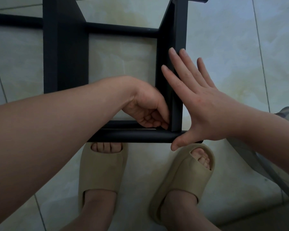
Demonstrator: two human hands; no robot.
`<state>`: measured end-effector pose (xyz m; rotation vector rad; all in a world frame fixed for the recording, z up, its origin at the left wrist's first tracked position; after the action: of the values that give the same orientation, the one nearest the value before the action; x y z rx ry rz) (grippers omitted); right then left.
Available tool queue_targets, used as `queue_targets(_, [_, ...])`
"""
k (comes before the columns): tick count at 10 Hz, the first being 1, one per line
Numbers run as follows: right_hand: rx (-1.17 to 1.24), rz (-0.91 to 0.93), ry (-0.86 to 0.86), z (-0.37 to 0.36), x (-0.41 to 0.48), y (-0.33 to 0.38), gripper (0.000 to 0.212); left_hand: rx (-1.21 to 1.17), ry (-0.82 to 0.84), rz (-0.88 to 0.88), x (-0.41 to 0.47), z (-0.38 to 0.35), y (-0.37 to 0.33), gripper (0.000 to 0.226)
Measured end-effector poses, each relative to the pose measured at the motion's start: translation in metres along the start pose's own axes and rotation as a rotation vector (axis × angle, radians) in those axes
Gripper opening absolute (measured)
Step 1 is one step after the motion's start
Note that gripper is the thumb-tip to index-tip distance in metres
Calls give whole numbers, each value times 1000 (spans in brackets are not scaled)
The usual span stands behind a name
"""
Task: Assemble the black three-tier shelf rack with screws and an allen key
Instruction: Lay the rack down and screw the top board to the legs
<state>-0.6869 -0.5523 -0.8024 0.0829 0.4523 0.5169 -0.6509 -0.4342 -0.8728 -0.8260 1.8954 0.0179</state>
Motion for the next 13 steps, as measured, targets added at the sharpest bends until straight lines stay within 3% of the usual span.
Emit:
queue_targets(10, [12,0,-1,1,0,1,151,-114,-18,-36,1,-3,6,15])
queue_targets(13, [14,0,0,1,0,1,151,-29,-21,9,-1,-2,6,10])
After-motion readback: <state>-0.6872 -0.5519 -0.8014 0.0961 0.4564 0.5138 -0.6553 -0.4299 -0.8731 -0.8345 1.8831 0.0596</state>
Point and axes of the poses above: each hand's wrist, its own x-axis towards the middle knuckle, its own z-axis out of the back of the hand, y = z × x, the point moved 4 cm from there along x, towards the middle knuckle, and after that the axes turned 6 degrees about -x, right-handed, at the moved point
